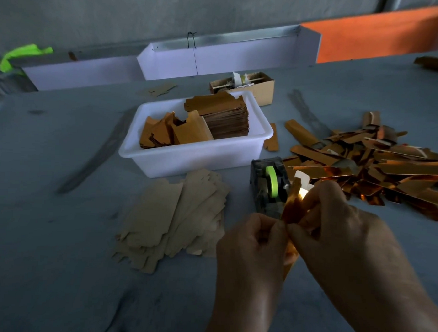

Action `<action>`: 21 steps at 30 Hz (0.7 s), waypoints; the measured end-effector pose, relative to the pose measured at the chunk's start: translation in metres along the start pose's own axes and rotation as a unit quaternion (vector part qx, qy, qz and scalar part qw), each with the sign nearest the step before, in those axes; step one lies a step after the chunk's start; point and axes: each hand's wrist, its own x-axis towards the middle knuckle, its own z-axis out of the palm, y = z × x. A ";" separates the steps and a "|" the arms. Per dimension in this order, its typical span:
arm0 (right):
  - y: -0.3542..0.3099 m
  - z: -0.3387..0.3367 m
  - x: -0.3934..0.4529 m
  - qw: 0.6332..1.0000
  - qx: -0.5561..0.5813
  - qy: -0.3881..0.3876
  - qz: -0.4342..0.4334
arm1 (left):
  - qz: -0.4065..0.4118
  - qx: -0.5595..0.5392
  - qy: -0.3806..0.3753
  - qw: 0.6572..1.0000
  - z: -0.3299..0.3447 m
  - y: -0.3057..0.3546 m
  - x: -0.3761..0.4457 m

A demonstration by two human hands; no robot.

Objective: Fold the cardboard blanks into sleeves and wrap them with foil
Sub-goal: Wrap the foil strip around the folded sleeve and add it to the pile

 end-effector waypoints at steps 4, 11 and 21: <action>0.006 -0.002 0.001 1.000 0.008 -0.010 0.005 | 0.032 0.013 0.015 0.999 -0.010 0.002 0.001; 0.009 0.006 0.005 0.975 0.218 -0.032 0.031 | -0.001 0.012 -0.018 1.000 -0.016 0.008 0.001; 0.015 0.013 0.012 0.932 0.350 -0.076 0.046 | -0.019 0.027 -0.048 0.998 -0.029 0.010 0.006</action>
